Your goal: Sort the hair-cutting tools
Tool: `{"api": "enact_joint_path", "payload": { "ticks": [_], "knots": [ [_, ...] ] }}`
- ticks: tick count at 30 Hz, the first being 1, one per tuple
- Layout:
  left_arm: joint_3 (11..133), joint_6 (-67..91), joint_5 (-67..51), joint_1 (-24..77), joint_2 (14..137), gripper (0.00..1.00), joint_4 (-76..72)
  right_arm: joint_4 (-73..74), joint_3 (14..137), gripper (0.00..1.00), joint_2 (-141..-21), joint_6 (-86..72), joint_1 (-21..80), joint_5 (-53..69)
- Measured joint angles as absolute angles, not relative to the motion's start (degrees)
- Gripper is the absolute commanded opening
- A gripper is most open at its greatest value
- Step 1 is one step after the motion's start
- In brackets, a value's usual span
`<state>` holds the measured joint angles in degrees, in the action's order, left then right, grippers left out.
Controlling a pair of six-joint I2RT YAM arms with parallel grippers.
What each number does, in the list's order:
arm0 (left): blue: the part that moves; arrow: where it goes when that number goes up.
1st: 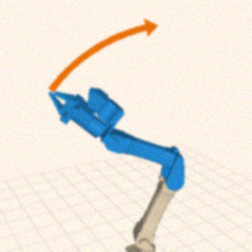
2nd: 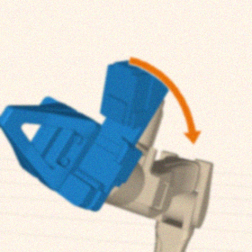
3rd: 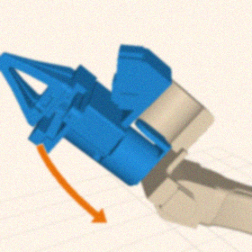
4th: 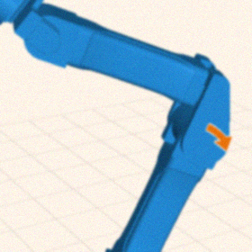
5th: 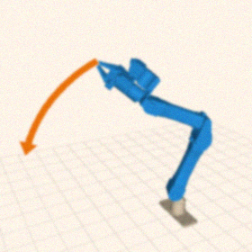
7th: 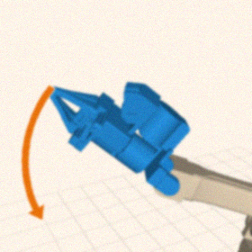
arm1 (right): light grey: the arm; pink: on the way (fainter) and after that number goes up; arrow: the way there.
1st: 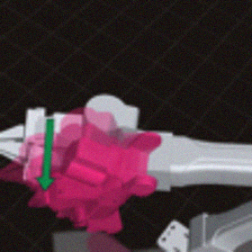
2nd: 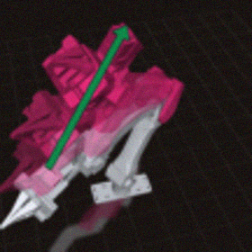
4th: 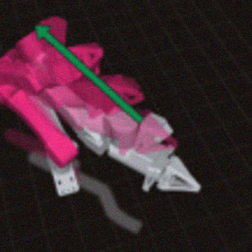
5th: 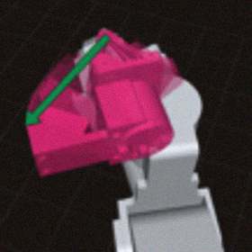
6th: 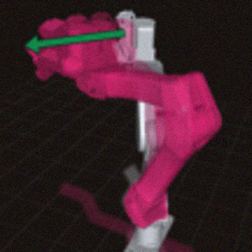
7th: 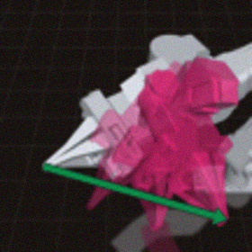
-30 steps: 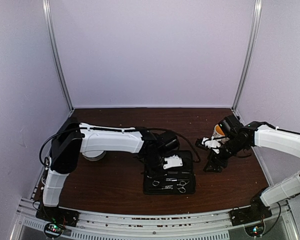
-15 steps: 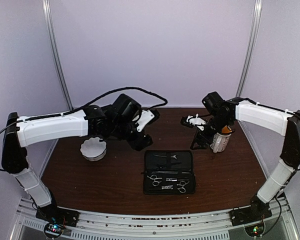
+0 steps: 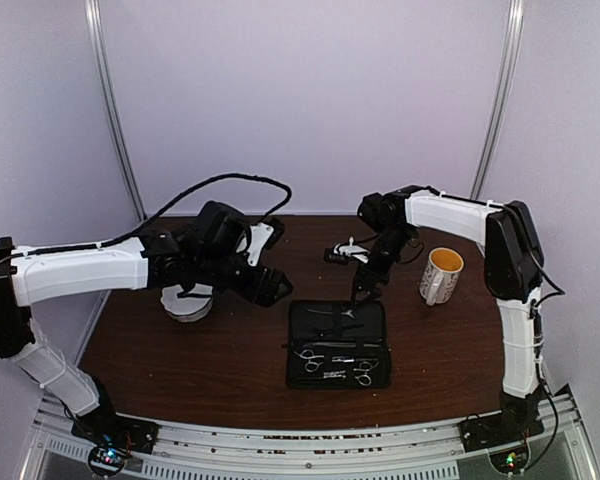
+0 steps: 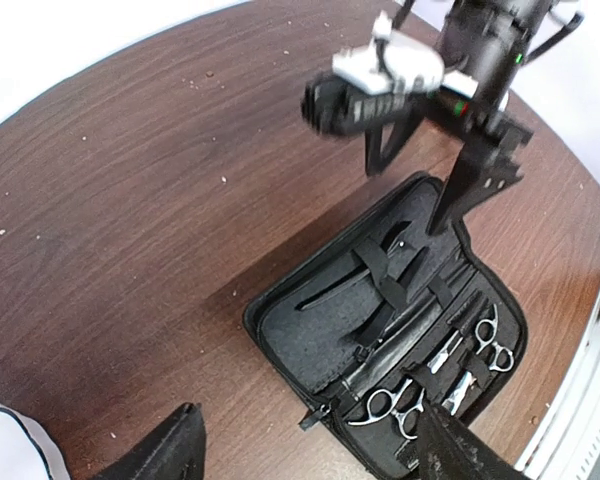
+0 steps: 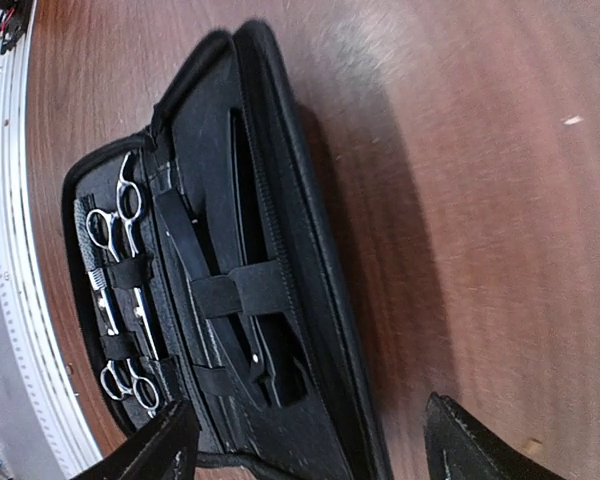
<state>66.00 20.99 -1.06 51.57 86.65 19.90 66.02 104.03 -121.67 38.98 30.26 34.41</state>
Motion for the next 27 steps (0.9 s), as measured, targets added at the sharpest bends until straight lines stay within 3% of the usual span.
{"api": "enact_joint_path", "payload": {
  "ticks": [9,13,27],
  "knots": [
    [65.04,22.68,-2.15,51.31,85.89,0.73,19.33,73.25,105.67,0.65,-126.34,42.04,30.92,37.15],
    [64.58,22.72,-2.15,51.31,85.69,0.73,19.29,75.37,105.41,0.65,-125.45,43.79,31.64,38.68],
    [55.86,26.09,1.58,49.56,78.00,0.71,19.35,69.12,77.58,0.66,-103.53,41.36,49.98,37.34]
  ]
}}
